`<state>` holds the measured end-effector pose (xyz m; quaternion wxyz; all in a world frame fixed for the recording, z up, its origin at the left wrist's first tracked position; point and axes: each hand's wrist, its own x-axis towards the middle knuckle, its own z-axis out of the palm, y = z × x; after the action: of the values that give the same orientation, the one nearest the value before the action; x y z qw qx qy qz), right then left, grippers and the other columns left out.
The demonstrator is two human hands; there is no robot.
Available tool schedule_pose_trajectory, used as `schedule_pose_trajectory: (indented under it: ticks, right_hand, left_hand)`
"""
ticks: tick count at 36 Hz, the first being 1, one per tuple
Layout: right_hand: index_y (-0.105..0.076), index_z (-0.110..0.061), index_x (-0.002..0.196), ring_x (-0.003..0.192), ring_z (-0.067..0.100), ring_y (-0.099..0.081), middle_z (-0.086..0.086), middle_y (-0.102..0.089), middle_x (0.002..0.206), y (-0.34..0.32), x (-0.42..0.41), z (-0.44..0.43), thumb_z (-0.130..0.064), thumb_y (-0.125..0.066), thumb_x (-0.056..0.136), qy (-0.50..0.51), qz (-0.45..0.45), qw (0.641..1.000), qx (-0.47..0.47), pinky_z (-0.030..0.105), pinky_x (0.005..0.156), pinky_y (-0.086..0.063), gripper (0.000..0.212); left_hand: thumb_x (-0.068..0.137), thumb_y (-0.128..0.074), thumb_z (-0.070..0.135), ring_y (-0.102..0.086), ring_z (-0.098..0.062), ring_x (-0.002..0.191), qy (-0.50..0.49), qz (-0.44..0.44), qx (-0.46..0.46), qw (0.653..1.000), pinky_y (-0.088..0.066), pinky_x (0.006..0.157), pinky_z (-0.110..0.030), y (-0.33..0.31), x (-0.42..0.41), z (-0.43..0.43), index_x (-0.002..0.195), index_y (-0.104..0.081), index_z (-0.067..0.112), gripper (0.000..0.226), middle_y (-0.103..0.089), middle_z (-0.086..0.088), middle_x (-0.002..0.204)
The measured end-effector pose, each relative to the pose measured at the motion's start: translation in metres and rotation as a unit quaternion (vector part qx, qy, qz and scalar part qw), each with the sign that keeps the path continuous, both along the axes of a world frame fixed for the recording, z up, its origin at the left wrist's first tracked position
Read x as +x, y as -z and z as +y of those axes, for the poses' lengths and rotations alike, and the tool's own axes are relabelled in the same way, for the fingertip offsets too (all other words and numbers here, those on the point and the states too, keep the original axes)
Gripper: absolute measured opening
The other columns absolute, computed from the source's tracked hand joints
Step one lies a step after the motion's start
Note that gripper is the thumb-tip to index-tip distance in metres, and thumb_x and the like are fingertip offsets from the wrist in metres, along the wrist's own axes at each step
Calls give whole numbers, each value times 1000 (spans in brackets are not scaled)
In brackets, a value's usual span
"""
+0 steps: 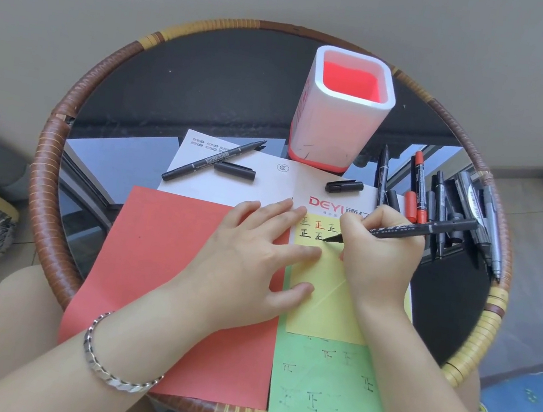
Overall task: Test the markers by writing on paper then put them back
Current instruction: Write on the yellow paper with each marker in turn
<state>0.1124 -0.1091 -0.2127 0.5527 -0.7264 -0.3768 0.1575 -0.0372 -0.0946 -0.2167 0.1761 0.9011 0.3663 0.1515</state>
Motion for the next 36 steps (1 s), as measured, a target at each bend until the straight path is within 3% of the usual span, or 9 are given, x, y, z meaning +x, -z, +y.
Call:
schedule_pose_trajectory:
  ticks: [7, 8, 9, 14, 17, 22, 28, 32, 36]
  right_hand:
    - [-38, -2, 51, 51, 3, -28, 19, -43, 51, -11, 1, -2, -1, -56, 75, 26, 41, 998, 34, 7, 46, -32, 31]
    - [-39, -4, 52, 50, 20, -49, 16, -44, 54, -13, 1, -4, -1, -57, 78, 26, 47, 998, 45, 5, 48, -33, 32]
    - [-39, -6, 56, 88, 3, -44, 13, -44, 56, -15, 0, -5, -2, -58, 82, 22, 54, 997, 59, 3, 49, -33, 32]
    - [-44, -15, 62, 47, 0, -49, 0, -47, 57, -16, 2, -11, -13, -68, 80, -66, 63, 993, 74, 7, 52, -36, 30]
    - [-57, -21, 72, 60, -4, -55, -7, -59, 67, -18, 8, -20, -23, -71, 77, -135, 59, 988, 44, 10, 59, -43, 15]
    - [-56, -28, 109, 99, -6, -55, -15, -60, 102, -21, 34, -42, -35, -41, 82, -211, -117, 969, -49, 6, 82, -41, 32]
    - [-55, -10, 95, 73, 14, -52, 8, -60, 86, -33, 80, -38, -5, -59, 85, -176, -331, 925, -67, 6, 71, -36, 12]
    - [-63, -4, 104, 97, 35, -58, 16, -66, 99, -39, 104, -21, 14, -59, 74, -163, -468, 862, -110, 38, 85, -42, 35]
    - [-65, -8, 107, 102, 36, -57, 13, -68, 101, -32, 113, 1, 16, -56, 75, -158, -529, 819, -153, 46, 85, -44, 41]
  left_hand:
    - [73, -47, 52, -47, -23, 125, 0, -1, 6, 1000, -22, 102, -36, 1, 0, 0, 105, -68, 33, 42, -55, -8, 131]
    - [73, -47, 51, -47, -23, 125, 1, -2, 7, 1000, -23, 102, -36, 1, 0, 0, 104, -68, 33, 42, -55, -8, 131]
    - [73, -47, 51, -47, -24, 125, 1, -3, 8, 1000, -23, 102, -36, 1, 0, 0, 104, -68, 33, 42, -56, -8, 131]
    - [74, -47, 51, -46, -24, 126, 3, 1, 16, 1000, -23, 101, -37, 1, 0, 0, 104, -68, 32, 41, -55, -8, 131]
    - [74, -48, 50, -47, -25, 125, 7, 4, 23, 1000, -23, 100, -37, 0, 0, 0, 103, -68, 31, 40, -56, -9, 130]
    - [74, -46, 45, -47, -27, 125, 14, 22, 42, 999, -22, 101, -38, 0, 3, -1, 98, -67, 28, 36, -55, -12, 130]
    - [75, -43, 43, -44, -28, 127, 8, 37, 56, 998, -26, 104, -45, 2, 6, -5, 98, -65, 26, 37, -54, -12, 132]
    - [77, -42, 43, -39, -25, 132, 11, 28, 44, 999, -18, 110, -38, 3, 6, -5, 101, -63, 25, 36, -49, -12, 137]
    - [78, -42, 42, -37, -24, 133, 10, 25, 35, 999, -13, 106, -35, 3, 5, -5, 102, -61, 26, 35, -47, -10, 138]
